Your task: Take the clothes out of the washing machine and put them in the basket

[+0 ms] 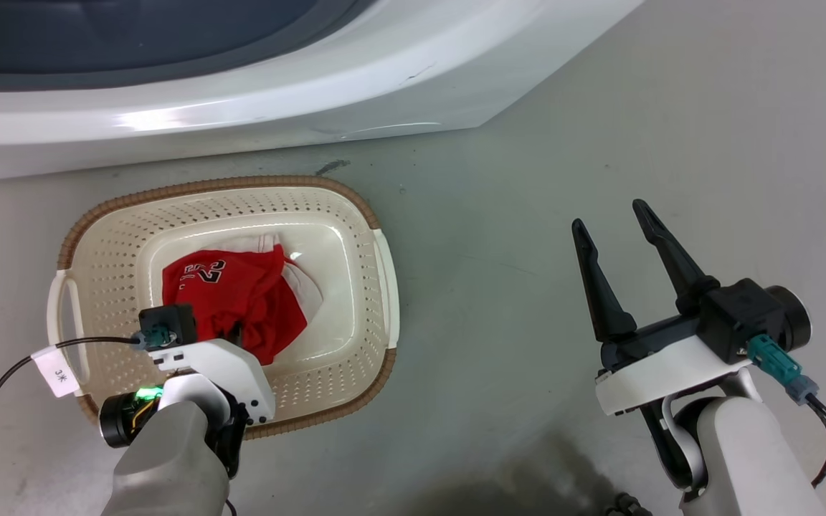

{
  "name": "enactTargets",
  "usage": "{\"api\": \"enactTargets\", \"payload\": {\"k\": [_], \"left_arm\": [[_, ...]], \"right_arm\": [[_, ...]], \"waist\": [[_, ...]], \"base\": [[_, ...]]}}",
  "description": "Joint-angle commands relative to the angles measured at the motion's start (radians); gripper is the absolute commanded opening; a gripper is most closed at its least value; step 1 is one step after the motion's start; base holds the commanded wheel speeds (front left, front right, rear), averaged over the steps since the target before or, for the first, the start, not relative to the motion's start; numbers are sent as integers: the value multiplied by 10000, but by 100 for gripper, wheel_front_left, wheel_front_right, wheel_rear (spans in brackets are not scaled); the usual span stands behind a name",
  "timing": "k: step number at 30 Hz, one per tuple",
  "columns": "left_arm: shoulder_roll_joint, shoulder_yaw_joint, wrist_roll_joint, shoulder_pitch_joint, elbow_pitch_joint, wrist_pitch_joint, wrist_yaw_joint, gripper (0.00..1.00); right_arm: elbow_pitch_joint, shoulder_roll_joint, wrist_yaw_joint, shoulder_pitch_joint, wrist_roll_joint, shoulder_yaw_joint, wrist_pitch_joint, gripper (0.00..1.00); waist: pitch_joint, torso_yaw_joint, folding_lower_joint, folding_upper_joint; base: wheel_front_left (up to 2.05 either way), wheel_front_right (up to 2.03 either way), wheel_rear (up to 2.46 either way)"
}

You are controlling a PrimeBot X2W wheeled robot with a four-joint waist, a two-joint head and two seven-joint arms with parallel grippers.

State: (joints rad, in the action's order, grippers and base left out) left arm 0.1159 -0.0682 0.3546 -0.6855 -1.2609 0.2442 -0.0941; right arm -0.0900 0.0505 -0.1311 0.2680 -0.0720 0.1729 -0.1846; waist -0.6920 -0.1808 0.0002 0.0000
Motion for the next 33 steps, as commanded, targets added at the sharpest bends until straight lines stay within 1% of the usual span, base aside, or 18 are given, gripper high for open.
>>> {"api": "enactTargets", "payload": {"k": [1,2,6,11,15,20,23,24,27,33], "left_arm": [[69,-89,-57,-116,-74,1,-37,92],[73,-99,-34,-64,-108,-1,-65,100],[86,-359,-209,324,-174,88,-136,100],[-77,-595,-357,1000,209,215,-231,100],[-178,-529,-422,1951,1387,206,-258,100],[-353,-281,-581,2992,3087,210,-229,100],[-468,-80,-705,3512,4091,209,-219,100],[-468,-80,-705,3512,4091,209,-219,100],[-510,87,-943,3902,5181,210,-49,100],[-589,405,-1422,4365,7147,211,106,100]], "right_arm": [[-70,-5,7,192,-64,5,-77,100],[-127,-5,7,185,7,-15,-104,100],[-396,-3,7,101,190,-9,-163,100],[-674,-2,7,-299,337,-38,-117,100],[-757,-2,7,-638,416,-210,-1,100],[-656,-2,7,-1110,475,-391,229,100],[-560,-3,7,-1378,572,-489,342,100],[-560,-3,7,-1378,572,-489,342,100],[-456,-3,7,-1554,615,-555,436,100],[-248,-3,7,-1801,639,-668,579,100]], "waist": [[69,-43,-2,0],[169,-38,-2,0],[877,-21,-2,0],[2206,76,-2,0],[3237,226,-2,0],[4145,401,-2,0],[4526,454,-2,0],[4526,454,-2,0],[4818,498,-2,0],[5141,535,-2,0]], "base": [[0,0,0],[0,0,0],[0,0,0],[0,0,0],[0,0,0],[0,0,0],[0,0,0],[0,0,0],[0,0,0],[0,0,0]]}}
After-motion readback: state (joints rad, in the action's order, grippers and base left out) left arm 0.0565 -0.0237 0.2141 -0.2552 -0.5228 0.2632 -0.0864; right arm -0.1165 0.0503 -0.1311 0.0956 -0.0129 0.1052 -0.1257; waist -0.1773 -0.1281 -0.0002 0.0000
